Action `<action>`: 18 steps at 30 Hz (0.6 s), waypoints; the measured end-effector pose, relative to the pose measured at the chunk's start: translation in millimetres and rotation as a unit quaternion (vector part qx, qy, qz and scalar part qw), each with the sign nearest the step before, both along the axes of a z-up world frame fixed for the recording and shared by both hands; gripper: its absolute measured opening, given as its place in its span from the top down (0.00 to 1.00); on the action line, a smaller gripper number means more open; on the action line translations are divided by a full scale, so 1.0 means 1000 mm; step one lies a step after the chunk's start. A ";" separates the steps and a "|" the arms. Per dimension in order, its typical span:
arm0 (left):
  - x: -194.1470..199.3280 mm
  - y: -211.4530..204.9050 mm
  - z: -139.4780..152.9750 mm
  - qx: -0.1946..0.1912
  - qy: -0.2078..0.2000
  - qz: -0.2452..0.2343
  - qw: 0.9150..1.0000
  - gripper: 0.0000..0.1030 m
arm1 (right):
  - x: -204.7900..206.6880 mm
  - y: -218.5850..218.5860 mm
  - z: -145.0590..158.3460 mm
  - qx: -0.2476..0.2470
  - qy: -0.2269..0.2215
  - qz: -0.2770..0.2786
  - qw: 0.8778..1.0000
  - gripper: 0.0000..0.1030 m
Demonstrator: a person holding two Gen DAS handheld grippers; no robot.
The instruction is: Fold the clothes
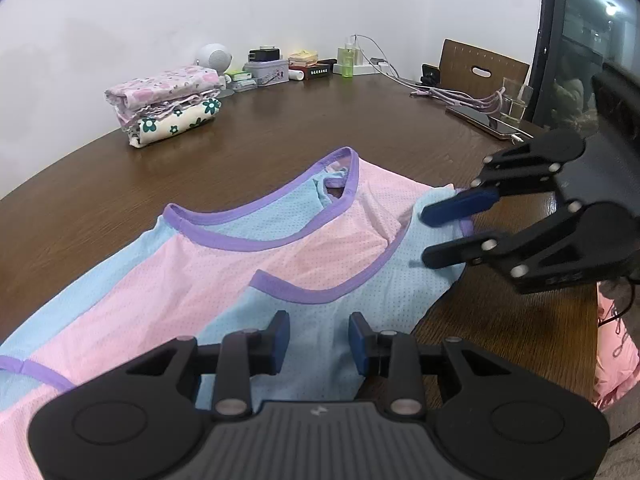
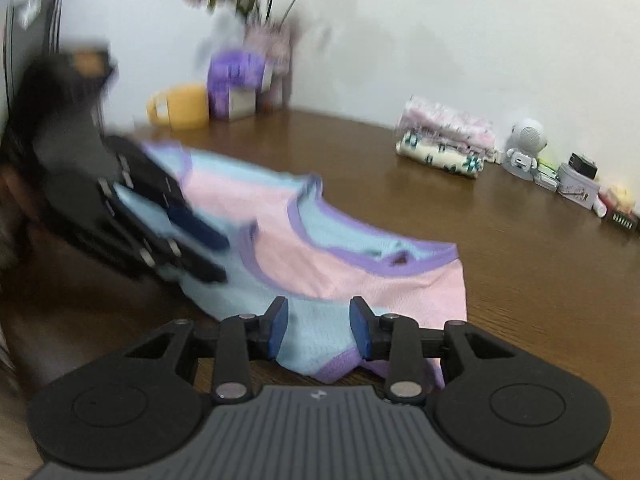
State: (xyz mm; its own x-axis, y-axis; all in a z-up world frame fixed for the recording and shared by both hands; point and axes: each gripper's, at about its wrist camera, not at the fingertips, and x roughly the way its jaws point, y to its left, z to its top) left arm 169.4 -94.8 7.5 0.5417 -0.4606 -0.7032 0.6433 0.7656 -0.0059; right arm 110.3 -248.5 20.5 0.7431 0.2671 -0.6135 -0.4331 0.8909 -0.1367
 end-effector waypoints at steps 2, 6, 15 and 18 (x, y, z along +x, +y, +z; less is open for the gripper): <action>-0.001 0.001 -0.001 -0.002 -0.003 -0.001 1.000 0.70 | 0.003 0.000 -0.006 -0.020 0.004 -0.012 1.000 0.70; -0.001 0.003 -0.002 -0.010 -0.004 0.000 1.000 0.70 | 0.001 -0.024 -0.009 0.000 0.015 -0.054 0.998 0.70; -0.014 0.017 0.012 -0.039 -0.022 0.017 0.999 0.67 | -0.004 -0.035 -0.007 0.040 0.018 -0.071 0.997 0.70; -0.031 0.037 0.023 -0.062 -0.039 0.052 0.996 0.62 | -0.010 -0.027 0.002 0.075 0.002 -0.059 0.995 0.70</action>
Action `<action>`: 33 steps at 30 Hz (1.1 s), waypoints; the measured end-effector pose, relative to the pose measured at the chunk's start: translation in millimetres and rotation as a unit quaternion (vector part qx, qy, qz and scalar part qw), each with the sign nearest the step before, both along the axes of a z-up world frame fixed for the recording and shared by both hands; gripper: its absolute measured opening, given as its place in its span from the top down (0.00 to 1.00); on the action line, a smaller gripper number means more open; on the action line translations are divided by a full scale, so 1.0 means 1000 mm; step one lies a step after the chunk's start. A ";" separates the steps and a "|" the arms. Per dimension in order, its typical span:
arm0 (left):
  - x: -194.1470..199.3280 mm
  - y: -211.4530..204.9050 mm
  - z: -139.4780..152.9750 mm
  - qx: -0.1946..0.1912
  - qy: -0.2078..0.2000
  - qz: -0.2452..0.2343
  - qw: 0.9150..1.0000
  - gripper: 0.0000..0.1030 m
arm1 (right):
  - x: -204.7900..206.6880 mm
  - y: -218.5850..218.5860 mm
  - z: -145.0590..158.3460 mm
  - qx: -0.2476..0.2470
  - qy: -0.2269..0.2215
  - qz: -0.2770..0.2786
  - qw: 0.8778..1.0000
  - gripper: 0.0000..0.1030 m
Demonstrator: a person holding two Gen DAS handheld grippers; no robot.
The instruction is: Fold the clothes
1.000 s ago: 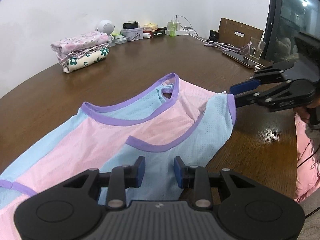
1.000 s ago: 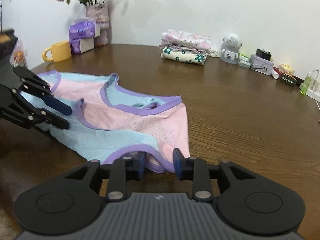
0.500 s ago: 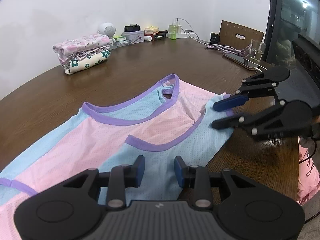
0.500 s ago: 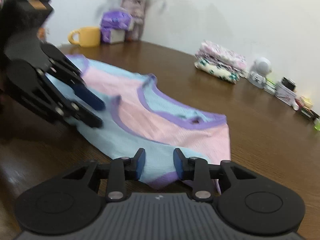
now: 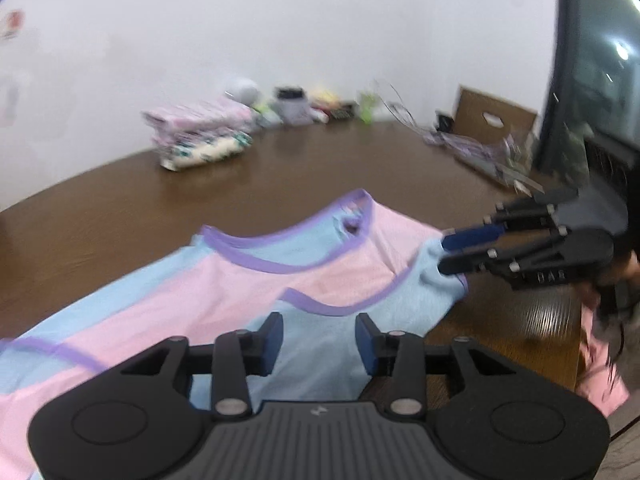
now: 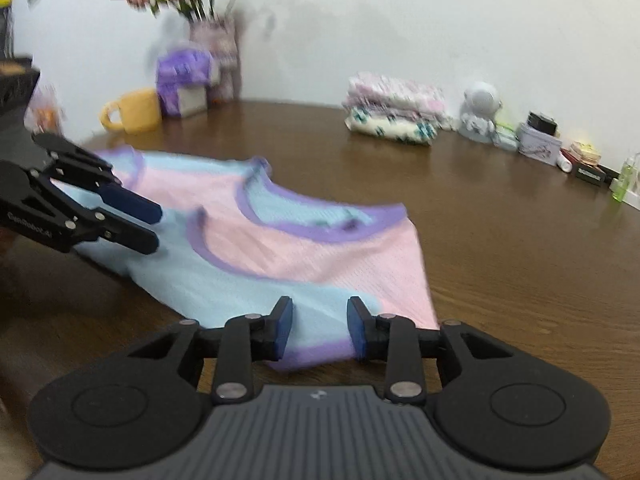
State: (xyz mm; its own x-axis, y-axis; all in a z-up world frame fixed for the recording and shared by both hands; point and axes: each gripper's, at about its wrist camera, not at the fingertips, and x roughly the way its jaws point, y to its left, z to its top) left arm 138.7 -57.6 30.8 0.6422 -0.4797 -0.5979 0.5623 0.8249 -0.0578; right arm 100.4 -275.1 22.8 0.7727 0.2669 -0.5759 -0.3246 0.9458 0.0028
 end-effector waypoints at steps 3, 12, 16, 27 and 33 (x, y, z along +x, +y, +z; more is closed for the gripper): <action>-0.016 0.023 0.001 -0.009 -0.002 0.046 0.999 0.62 | -0.001 0.016 0.001 0.021 -0.003 0.019 1.000 0.70; -0.045 0.087 -0.011 -0.013 0.027 0.174 0.984 0.65 | 0.017 0.081 -0.012 0.035 0.018 0.084 0.996 0.70; -0.048 0.116 -0.018 -0.020 0.036 0.219 0.975 0.66 | 0.014 0.087 -0.016 0.020 0.022 0.071 0.997 0.70; -0.053 0.178 -0.027 -0.086 0.045 0.239 0.966 0.92 | 0.004 0.055 -0.018 0.018 0.026 0.016 0.999 0.68; -0.068 0.186 -0.018 -0.095 0.028 0.268 0.958 0.70 | 0.002 0.055 -0.008 0.032 0.017 0.006 0.999 0.67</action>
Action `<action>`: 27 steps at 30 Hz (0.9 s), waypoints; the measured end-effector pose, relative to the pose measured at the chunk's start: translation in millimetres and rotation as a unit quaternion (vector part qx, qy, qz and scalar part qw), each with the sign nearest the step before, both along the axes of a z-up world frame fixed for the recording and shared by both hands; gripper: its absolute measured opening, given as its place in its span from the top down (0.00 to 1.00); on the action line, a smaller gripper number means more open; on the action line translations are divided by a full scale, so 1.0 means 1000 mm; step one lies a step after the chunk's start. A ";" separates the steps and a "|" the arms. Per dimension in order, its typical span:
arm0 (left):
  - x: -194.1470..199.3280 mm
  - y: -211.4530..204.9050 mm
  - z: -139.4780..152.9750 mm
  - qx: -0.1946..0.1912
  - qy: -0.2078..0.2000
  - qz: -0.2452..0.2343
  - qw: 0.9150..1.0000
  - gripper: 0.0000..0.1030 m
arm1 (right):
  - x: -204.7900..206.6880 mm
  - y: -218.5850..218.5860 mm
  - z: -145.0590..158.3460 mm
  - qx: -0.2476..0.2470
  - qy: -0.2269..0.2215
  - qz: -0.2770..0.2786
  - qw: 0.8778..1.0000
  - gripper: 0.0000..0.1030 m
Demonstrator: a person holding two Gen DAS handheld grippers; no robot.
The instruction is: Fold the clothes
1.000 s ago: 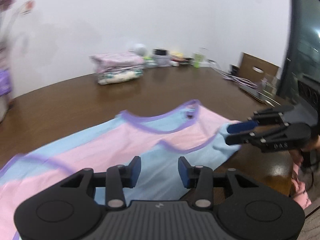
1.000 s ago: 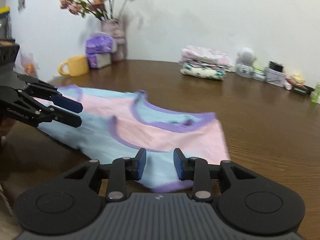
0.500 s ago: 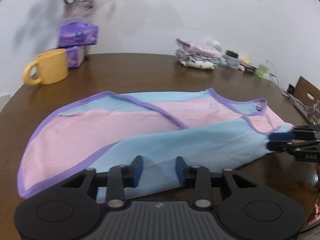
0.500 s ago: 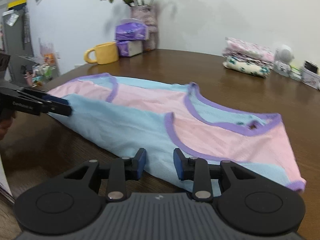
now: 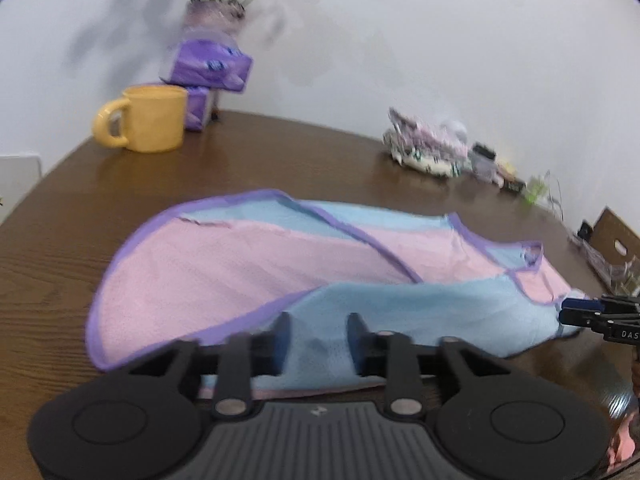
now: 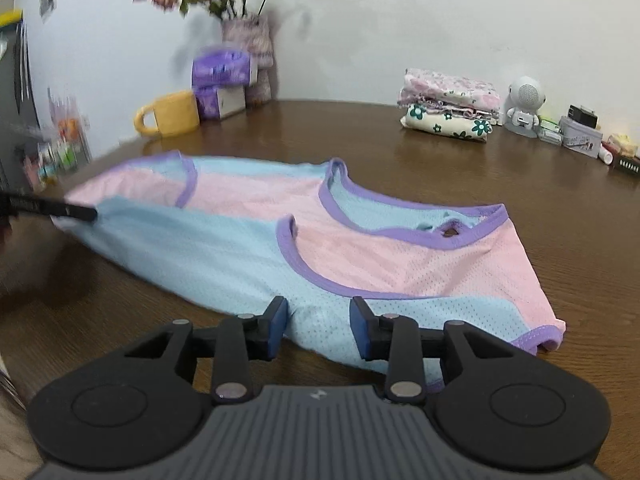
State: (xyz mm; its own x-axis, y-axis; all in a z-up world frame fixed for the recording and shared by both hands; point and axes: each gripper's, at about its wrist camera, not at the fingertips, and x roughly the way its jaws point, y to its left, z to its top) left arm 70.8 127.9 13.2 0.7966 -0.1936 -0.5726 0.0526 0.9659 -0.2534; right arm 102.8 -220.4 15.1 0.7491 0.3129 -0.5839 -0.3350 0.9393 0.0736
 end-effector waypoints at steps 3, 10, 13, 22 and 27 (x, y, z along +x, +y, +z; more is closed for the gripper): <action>-0.009 0.005 0.004 0.005 -0.007 0.024 1.000 0.70 | -0.001 -0.008 0.006 -0.006 -0.008 -0.033 0.999 0.68; -0.007 0.014 -0.004 0.034 0.016 0.057 0.998 0.81 | 0.005 -0.027 -0.008 -0.018 0.019 -0.076 0.997 0.69; -0.005 0.015 -0.005 0.041 0.014 0.065 0.997 0.87 | 0.003 -0.029 -0.011 -0.026 0.014 -0.077 0.997 0.70; -0.014 -0.009 0.006 0.047 -0.030 0.081 0.995 0.37 | -0.007 -0.022 0.000 0.034 -0.005 -0.089 0.995 0.54; -0.015 -0.038 0.018 -0.006 -0.063 0.108 0.992 0.07 | -0.013 -0.005 0.010 0.084 -0.025 -0.069 0.994 0.15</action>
